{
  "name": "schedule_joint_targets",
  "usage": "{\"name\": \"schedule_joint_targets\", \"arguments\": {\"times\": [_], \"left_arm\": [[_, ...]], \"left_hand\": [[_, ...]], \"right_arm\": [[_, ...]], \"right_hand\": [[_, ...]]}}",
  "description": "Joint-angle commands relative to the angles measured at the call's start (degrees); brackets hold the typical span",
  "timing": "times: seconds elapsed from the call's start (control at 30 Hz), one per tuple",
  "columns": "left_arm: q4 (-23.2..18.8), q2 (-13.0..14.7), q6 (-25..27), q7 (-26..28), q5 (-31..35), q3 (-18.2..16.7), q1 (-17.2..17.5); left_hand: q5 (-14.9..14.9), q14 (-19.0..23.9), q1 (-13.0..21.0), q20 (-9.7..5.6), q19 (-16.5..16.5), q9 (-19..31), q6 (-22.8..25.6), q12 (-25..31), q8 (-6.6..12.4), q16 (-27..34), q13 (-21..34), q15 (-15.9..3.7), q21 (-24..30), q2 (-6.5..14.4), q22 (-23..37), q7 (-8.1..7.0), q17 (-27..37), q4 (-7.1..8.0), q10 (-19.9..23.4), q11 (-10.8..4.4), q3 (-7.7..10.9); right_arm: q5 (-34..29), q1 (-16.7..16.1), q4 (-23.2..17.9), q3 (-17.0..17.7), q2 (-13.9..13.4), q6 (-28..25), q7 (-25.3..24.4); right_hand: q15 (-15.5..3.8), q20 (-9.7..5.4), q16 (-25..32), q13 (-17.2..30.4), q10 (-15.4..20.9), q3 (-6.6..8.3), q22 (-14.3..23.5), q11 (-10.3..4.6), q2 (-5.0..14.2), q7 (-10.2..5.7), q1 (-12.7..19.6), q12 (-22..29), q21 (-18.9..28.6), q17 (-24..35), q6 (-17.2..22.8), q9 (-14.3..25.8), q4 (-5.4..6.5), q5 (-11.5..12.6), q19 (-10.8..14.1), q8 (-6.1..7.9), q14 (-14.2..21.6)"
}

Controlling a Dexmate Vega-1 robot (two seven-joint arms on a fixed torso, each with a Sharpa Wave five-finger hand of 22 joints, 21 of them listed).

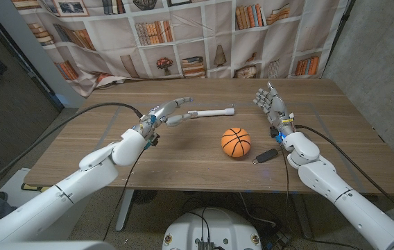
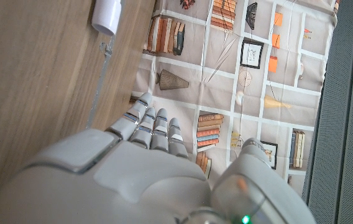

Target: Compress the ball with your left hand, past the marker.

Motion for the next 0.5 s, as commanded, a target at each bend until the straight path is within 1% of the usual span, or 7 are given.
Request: {"name": "schedule_joint_targets", "arguments": {"times": [0.03, 0.07, 0.17, 0.27, 0.33, 0.37, 0.5], "left_arm": [[8.06, -4.44, -9.56, 2.98, -14.43, -2.43, 0.5], [9.27, -4.98, -11.22, 2.51, -16.55, -2.68, 0.47], [12.09, -6.32, -15.12, 0.45, -22.46, -3.26, 0.24], [14.06, -7.29, -17.85, -1.25, -26.61, -3.67, -0.05], [15.2, -8.08, -19.5, -2.06, -29.0, -3.94, -0.21], [15.88, -8.52, -20.47, -2.62, -30.31, -4.05, -0.33], [19.25, -10.99, -24.86, -6.52, -37.74, -4.41, -1.06]], "left_hand": [[-0.21, -0.46, -2.44, -0.68, -0.86, 0.16, -1.56, 0.3, 0.02, 0.42, -0.09, 0.13, 0.17, -0.11, 0.11, 0.93, 0.06, 0.53, -0.05, 0.97, -1.21], [-0.22, -0.61, -3.27, -0.69, -1.16, 0.15, -2.07, 0.25, -0.04, 0.41, -0.12, 0.27, 0.24, -0.19, 0.12, 1.15, 0.05, 0.6, -0.25, 1.49, -1.59], [-0.2, -0.87, -4.65, -0.64, -1.6, 0.13, -3.49, 0.16, -0.31, 0.4, -0.16, 0.63, 0.35, -0.39, 0.12, 1.62, 0.02, 0.66, -0.63, 1.98, -2.25], [-0.14, -1.32, -6.4, -0.74, -1.92, 0.1, -5.53, -0.13, -0.59, 0.34, -0.22, 0.97, 0.54, -0.71, 0.13, 2.12, -0.02, 0.65, -1.65, 2.74, -3.13], [0.0, -2.03, -8.03, -0.79, -2.35, 0.04, -7.53, -0.32, -0.71, 0.21, -0.3, 1.16, 0.67, -1.0, 0.12, 2.45, -0.07, 0.56, -2.64, 2.64, -3.98], [0.06, -2.38, -8.65, -0.82, -2.65, 0.02, -8.26, -0.38, -0.72, 0.14, -0.33, 1.34, 0.66, -1.12, 0.11, 2.48, -0.09, 0.52, -3.02, 2.94, -4.3], [0.2, -3.25, -10.23, -0.73, -3.58, -0.05, -10.32, -0.56, -0.8, 0.01, -0.42, 1.46, 0.57, -1.48, 0.09, 2.89, -0.15, 0.44, -4.12, 3.12, -5.18]], "right_arm": [[-0.33, -0.2, -0.34, -0.07, 0.1, 0.07, -0.47], [-0.45, -0.18, -0.26, -0.11, 0.07, 0.22, -0.37], [-0.52, -0.17, -0.24, -0.12, 0.17, 0.3, -0.49], [-0.75, -0.03, -0.16, -0.18, 0.32, 0.56, -0.55], [-0.99, 0.01, -0.21, -0.2, 0.45, 0.82, -0.73], [-1.23, 0.06, -0.13, -0.26, 0.44, 1.11, -0.64], [-1.79, 0.03, -0.28, -0.36, 0.5, 1.57, -0.79]], "right_hand": [[-0.05, -1.48, -0.02, 0.25, 0.43, 0.2, 0.15, -0.2, 0.52, -0.25, 0.22, 0.04, -0.26, 0.16, 0.25, 0.28, -0.22, -0.18, 0.29, 0.24, 0.43], [-0.04, -1.46, -0.02, 0.25, 0.44, 0.19, 0.15, -0.17, 0.52, -0.22, 0.22, 0.04, -0.26, 0.16, 0.28, 0.28, -0.22, -0.18, 0.3, 0.25, 0.43], [-0.1, -1.48, -0.01, 0.25, 0.42, 0.18, 0.15, -0.22, 0.51, -0.23, 0.22, 0.03, -0.27, 0.16, 0.33, 0.28, -0.24, -0.19, 0.29, 0.26, 0.46], [-0.08, -1.49, -0.01, 0.25, 0.3, 0.17, 0.15, -0.26, 0.51, -0.21, 0.22, -0.02, -0.27, 0.16, 0.4, 0.28, -0.25, -0.19, 0.3, 0.29, 0.47], [-0.05, -1.5, -0.02, 0.25, 0.26, 0.17, 0.15, -0.22, 0.51, -0.21, 0.21, -0.04, -0.28, 0.16, 0.38, 0.28, -0.25, -0.19, 0.28, 0.28, 0.44], [0.0, -1.51, -0.01, 0.25, 0.33, 0.16, 0.15, -0.2, 0.51, -0.24, 0.21, -0.01, -0.28, 0.16, 0.35, 0.28, -0.25, -0.19, 0.29, 0.26, 0.45], [-0.1, -1.51, -0.02, 0.25, 0.43, 0.15, 0.15, -0.14, 0.5, -0.26, 0.19, 0.03, -0.27, 0.16, 0.41, 0.28, -0.26, -0.19, 0.31, 0.27, 0.44]]}}
